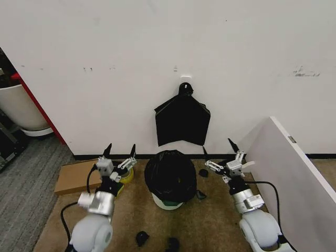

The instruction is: Place the garbage bag over the trash bin.

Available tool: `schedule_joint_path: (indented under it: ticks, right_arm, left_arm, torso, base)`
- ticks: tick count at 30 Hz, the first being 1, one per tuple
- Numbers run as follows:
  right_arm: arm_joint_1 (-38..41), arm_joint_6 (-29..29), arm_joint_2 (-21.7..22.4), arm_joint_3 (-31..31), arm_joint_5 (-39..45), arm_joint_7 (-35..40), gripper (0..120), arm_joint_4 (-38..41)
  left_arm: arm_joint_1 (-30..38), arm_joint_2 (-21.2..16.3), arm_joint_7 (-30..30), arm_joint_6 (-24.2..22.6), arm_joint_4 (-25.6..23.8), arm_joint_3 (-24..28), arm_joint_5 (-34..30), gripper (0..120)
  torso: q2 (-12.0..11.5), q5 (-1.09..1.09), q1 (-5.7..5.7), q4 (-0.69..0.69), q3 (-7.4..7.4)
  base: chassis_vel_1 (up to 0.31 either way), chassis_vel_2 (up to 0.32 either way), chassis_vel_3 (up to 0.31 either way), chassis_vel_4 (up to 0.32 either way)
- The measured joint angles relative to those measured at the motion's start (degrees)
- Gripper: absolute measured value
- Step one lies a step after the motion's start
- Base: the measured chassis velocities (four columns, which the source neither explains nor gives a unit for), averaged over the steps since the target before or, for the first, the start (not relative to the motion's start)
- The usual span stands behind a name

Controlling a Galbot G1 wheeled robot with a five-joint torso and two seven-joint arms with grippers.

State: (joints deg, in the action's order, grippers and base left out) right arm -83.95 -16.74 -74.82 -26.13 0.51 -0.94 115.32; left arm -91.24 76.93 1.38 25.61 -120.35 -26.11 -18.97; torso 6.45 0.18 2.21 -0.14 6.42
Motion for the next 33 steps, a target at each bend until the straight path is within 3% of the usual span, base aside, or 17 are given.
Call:
schedule_joint_path:
  ticks: [6,9,14,17,22,33]
  right_arm:
    - [-2.00,-2.04,-4.93,0.87,-1.30,1.42,100,1.05]
    - [-3.27,-2.44,-6.24,1.04,-2.76,3.59,100,1.96]
    - [-4.16,-2.81,-5.58,0.66,-3.34,4.81,100,2.10]
    - [-3.50,-6.59,-5.23,-0.27,-3.12,4.53,100,0.27]
    - [-3.75,-11.50,-6.36,-1.62,-3.79,3.53,100,-1.00]
    - [-3.78,-11.25,-7.94,-1.24,-2.89,3.25,100,0.38]
  left_arm:
    - [-4.60,5.87,-0.71,2.37,-3.36,-1.81,4.20,100]
    - [-5.95,7.21,-2.19,-0.35,-4.74,-1.90,6.52,100]
    - [-6.35,7.28,-2.65,-3.62,-5.49,-1.41,6.17,100]
    - [-5.36,6.87,-2.84,-5.81,-5.11,-0.89,3.67,100]
    - [-5.69,6.63,-3.07,-5.78,-4.06,-0.53,3.28,100]
    - [-6.33,5.24,-2.83,-5.18,-4.97,-0.31,3.45,100]
  torso:
    - [0.00,0.01,0.00,0.00,0.00]
    - [0.00,0.01,0.00,-0.01,0.00]
    - [0.00,0.00,0.00,-0.01,0.00]
    - [0.00,0.01,0.00,-0.02,0.01]
    - [-0.01,0.00,0.01,-0.01,0.01]
    - [-0.01,0.00,0.01,-0.01,0.01]
  base:
    - [0.000,0.000,0.000,0.000]
    - [0.000,0.000,0.000,0.000]
    - [0.000,0.000,0.000,0.000]
    - [0.000,0.000,0.000,0.000]
    - [0.000,0.000,0.000,0.000]
    - [0.000,0.000,0.000,0.000]
